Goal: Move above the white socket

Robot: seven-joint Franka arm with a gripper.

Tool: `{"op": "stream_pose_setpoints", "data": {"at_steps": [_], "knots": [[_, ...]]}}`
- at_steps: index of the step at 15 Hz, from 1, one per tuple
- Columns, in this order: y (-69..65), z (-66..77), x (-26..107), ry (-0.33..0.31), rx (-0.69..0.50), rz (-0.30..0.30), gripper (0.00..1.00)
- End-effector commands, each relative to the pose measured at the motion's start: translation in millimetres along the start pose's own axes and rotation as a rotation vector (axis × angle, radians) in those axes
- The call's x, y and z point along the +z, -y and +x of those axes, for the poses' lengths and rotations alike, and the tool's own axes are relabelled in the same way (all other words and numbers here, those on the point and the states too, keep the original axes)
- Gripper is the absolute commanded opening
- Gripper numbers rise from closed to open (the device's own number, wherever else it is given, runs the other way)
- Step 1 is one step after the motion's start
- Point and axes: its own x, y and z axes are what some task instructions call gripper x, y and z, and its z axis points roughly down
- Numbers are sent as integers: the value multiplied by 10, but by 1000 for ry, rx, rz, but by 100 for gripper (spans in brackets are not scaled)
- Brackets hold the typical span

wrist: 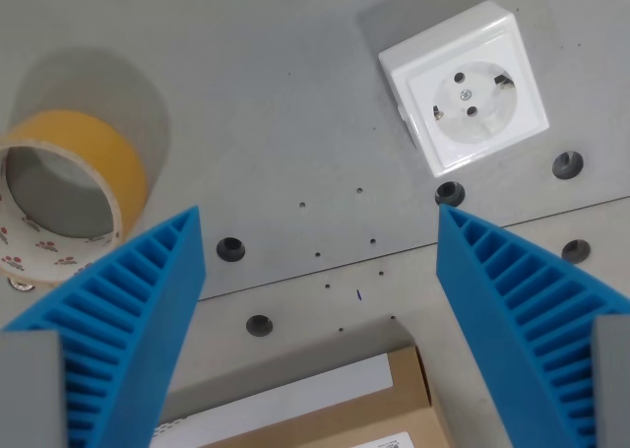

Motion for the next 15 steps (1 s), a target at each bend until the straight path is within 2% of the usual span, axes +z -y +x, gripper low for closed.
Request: {"op": "stream_pose_setpoints", "data": {"at_steps": [1,7,15], "knots": [[0,2,-19,-5,1,1,100],[-6,4,-11,-5,37,0,100],[-65,13,56,-23,186,-5,100]]}}
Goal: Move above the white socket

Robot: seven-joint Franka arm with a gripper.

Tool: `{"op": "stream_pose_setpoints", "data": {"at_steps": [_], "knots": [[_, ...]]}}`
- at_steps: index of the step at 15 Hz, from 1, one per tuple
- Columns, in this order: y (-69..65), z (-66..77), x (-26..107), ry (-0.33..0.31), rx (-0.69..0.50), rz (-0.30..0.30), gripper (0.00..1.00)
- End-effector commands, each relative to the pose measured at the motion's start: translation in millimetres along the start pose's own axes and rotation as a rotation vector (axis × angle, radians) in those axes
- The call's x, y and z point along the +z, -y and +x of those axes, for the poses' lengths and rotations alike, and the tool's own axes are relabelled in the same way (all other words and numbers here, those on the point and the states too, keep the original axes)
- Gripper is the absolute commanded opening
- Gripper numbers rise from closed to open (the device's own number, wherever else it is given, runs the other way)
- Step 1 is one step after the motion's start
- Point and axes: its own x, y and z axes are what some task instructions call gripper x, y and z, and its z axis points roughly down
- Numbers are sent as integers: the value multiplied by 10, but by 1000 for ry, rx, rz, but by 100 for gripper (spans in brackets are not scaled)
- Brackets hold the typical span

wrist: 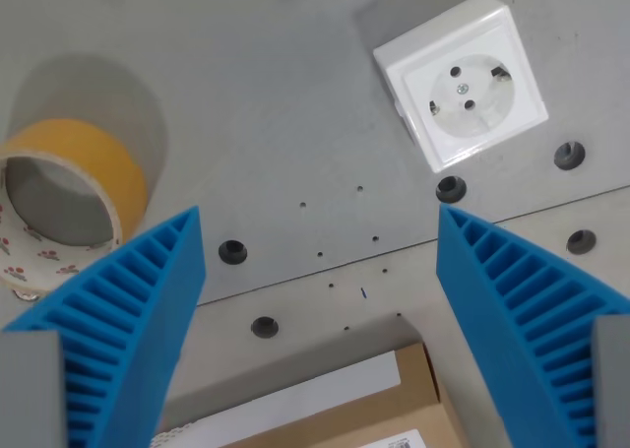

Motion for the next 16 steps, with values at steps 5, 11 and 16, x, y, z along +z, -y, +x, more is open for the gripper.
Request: {"op": "stream_pose_setpoints", "data": {"at_steps": [5,11,16], "knots": [[-96,23,108,-50,270,-5,100],[-199,22,241,-79,463,-2,100],[-305,18,369,-93,629,4,100]]}}
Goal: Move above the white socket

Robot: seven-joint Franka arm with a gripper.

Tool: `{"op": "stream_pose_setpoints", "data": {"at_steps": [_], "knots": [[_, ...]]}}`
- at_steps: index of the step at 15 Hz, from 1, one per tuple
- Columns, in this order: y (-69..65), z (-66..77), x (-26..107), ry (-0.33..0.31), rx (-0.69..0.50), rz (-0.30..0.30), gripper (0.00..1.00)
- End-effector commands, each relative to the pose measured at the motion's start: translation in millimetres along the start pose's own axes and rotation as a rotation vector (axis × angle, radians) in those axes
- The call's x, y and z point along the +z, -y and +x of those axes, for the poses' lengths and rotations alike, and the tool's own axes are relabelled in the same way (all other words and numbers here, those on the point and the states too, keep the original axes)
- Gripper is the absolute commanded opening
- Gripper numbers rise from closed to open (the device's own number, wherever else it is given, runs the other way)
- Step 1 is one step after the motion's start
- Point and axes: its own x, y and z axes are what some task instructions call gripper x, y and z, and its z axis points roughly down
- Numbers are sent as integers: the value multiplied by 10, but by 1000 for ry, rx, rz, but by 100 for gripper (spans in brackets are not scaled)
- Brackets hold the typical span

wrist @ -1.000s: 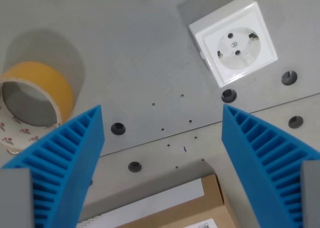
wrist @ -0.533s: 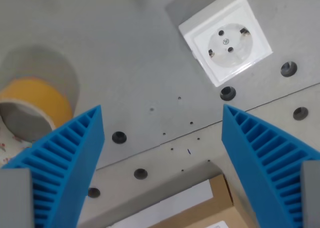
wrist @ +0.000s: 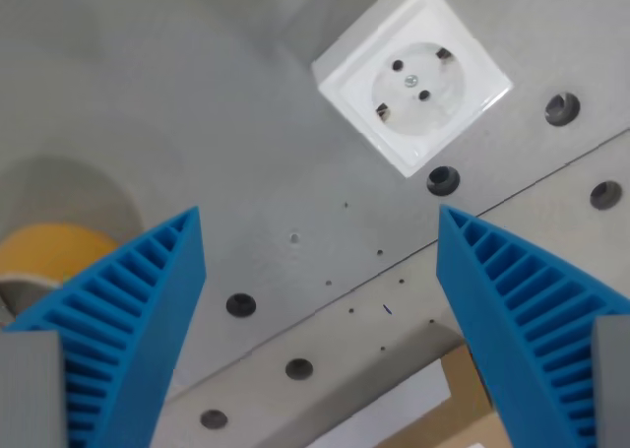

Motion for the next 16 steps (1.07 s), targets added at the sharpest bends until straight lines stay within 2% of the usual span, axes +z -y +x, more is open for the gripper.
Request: {"op": "stream_pose_setpoints", "data": {"at_steps": [1,8,16], "knots": [[-89,-21,94,-106,346,28,100],[-213,69,258,-100,555,30,100],[-340,160,440,-106,698,29,100]]}}
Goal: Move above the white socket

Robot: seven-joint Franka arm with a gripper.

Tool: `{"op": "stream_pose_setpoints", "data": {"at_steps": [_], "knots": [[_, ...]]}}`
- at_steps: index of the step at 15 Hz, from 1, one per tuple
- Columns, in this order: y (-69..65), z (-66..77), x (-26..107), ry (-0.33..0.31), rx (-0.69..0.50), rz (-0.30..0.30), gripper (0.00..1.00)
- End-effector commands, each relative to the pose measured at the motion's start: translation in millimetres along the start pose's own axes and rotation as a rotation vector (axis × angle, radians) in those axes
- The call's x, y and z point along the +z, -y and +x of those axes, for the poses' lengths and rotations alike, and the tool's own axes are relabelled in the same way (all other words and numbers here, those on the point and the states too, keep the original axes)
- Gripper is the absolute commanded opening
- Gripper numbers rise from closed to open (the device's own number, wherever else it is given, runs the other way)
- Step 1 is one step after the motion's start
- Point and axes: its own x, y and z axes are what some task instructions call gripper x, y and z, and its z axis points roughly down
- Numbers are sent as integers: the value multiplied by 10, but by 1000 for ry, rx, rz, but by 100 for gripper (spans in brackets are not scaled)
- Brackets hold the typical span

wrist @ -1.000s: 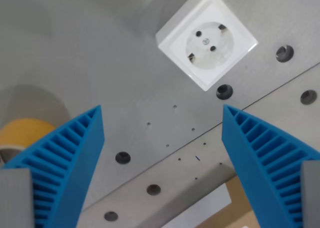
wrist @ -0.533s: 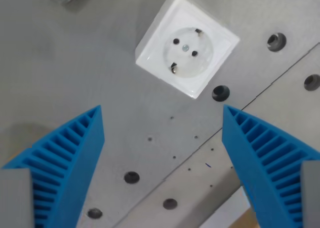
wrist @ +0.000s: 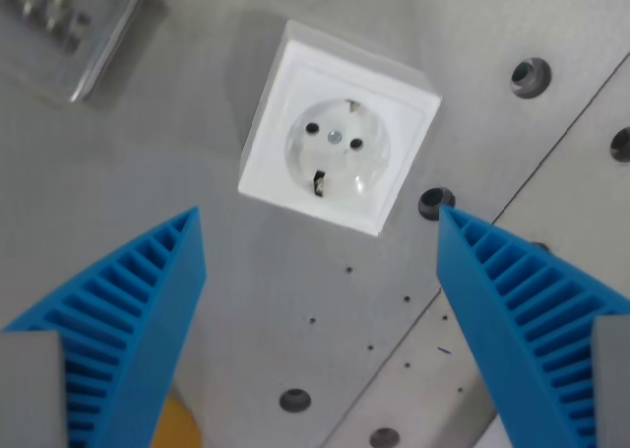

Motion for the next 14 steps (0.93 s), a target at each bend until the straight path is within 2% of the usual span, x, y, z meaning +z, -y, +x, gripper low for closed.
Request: {"op": "stream_pose_setpoints", "data": {"at_steps": [1,8,14], "knots": [[-64,16,74,-96,280,39,100],[-106,92,181,-103,320,39,100],[-125,126,225,-105,298,35,100]]}}
